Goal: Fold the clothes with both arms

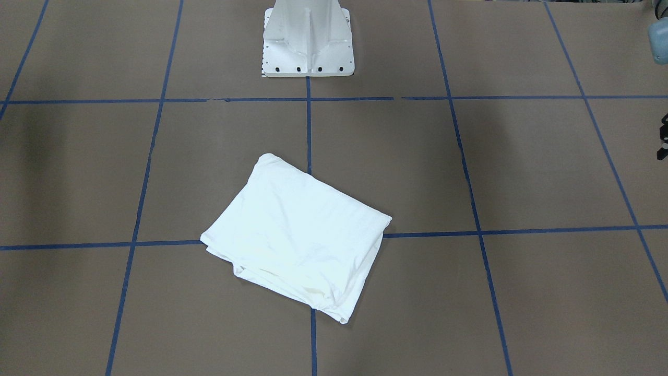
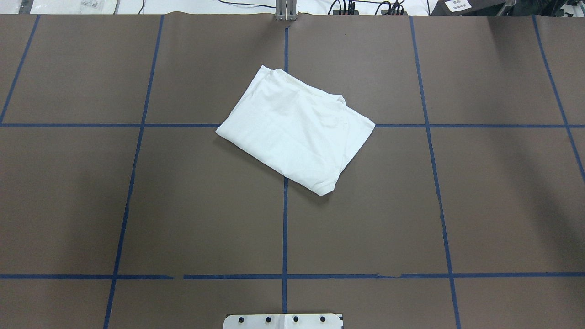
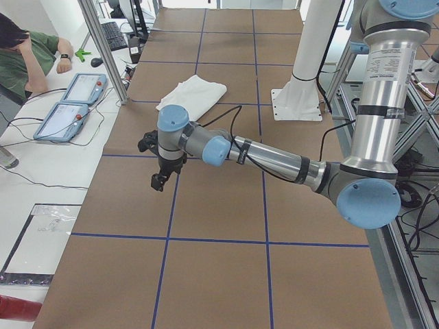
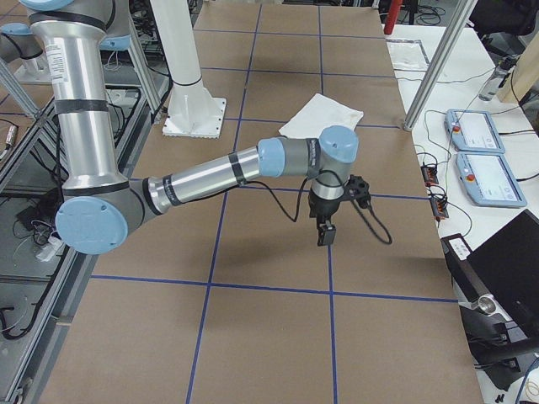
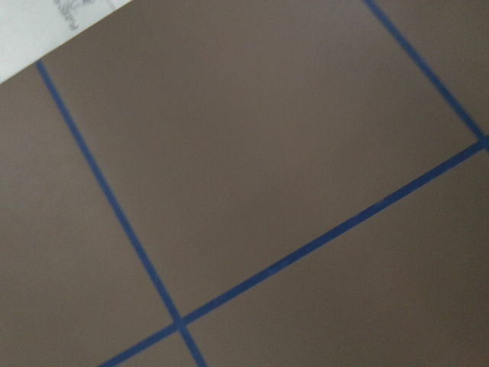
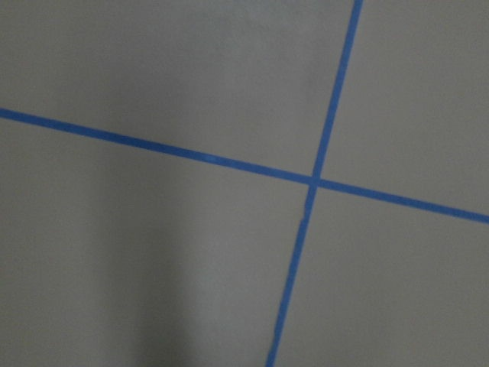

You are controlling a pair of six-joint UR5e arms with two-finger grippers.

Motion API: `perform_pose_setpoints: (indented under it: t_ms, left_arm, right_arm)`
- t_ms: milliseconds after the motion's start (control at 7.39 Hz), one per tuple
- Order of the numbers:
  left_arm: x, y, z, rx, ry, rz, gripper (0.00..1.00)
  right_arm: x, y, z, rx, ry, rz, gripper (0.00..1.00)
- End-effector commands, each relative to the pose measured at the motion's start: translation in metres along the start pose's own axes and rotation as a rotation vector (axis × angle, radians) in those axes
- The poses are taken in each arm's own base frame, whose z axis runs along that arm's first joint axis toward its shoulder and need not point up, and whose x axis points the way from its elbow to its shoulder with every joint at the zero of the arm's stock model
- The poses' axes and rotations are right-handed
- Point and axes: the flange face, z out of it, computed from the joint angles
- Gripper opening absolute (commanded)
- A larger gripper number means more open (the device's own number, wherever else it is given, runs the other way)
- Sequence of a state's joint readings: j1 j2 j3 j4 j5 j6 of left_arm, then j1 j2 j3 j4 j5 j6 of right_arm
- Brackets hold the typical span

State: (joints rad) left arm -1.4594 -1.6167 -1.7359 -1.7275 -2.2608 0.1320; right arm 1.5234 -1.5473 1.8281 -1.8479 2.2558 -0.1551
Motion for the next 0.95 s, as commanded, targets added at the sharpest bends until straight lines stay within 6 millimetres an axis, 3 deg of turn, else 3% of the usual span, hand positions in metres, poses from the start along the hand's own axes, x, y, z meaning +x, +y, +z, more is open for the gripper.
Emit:
perform_pose_setpoints:
  t_ms: [0, 135, 406, 812]
  left_arm:
    - [-0.052, 0.045, -0.005, -0.032, -0.023, -0.143, 1.00]
    - [-0.064, 0.056, 0.003, -0.055, -0.006, -0.180, 1.00]
    - [-0.076, 0.092, 0.017, -0.070, 0.078, -0.250, 1.00]
    - [-0.080, 0.109, 0.026, -0.111, 0.088, -0.287, 1.00]
  right_arm:
    - [0.057, 0.104, 0.047, 0.021, -0.029, 0.046, 1.00]
    - [0.059, 0.117, 0.055, 0.028, -0.048, 0.052, 1.00]
    - [0.054, 0.116, 0.051, 0.040, -0.072, 0.114, 1.00]
    - [0.047, 0.109, 0.041, 0.061, -0.071, 0.111, 1.00]
